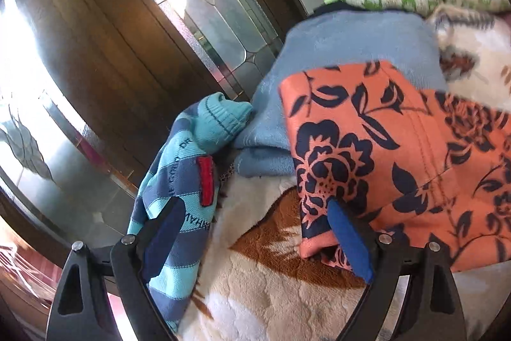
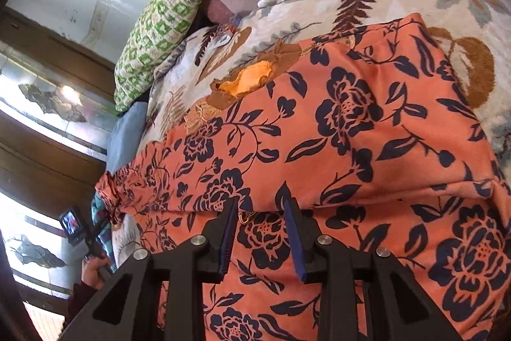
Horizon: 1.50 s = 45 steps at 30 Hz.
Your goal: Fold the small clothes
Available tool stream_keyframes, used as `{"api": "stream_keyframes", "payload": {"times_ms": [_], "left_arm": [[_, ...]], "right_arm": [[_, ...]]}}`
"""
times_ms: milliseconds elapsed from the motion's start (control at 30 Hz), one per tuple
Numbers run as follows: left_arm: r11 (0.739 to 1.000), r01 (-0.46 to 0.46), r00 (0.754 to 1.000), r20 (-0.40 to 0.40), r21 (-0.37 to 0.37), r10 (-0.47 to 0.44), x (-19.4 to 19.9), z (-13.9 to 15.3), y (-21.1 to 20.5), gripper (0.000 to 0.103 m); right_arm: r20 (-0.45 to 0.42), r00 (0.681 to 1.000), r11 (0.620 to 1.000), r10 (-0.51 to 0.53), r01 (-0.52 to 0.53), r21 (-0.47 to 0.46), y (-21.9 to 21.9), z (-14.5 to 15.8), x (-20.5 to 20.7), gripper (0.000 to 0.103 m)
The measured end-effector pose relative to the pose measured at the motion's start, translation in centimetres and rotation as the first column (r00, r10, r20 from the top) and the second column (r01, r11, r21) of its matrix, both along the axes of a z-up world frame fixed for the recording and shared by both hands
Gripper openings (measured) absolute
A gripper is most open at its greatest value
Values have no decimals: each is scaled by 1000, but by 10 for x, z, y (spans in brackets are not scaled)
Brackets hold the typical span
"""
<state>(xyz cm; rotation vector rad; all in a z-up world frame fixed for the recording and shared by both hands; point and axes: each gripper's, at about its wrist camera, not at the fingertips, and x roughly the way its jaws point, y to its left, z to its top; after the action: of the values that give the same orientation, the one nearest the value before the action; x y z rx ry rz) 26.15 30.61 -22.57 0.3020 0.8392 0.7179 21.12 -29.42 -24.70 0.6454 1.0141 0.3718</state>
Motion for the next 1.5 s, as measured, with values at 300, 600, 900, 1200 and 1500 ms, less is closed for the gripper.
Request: {"api": "stream_keyframes", "payload": {"times_ms": [300, 600, 900, 1200, 1500], "left_arm": [[985, 114, 992, 77, -133, -104, -32, -1, -1, 91], [978, 162, 986, 49, -131, -157, -13, -7, -2, 91], [970, 213, 977, 33, -114, -211, 5, -2, 0, 90], [957, 276, 960, -26, -92, -279, 13, -13, -15, 84], [955, 278, 959, -34, -105, -283, 23, -5, -11, 12]], "right_arm": [[-13, 1000, 1000, -16, 16, 3, -3, -5, 5, 33], [-17, 1000, 1000, -22, 21, -3, -3, -6, 7, 33], [-5, 1000, 1000, -9, 9, -21, 0, -5, 8, 33], [5, 1000, 1000, -14, 14, -8, -1, -3, 7, 33], [42, 999, 1000, -30, 30, 7, -7, 3, 4, 33]]}}
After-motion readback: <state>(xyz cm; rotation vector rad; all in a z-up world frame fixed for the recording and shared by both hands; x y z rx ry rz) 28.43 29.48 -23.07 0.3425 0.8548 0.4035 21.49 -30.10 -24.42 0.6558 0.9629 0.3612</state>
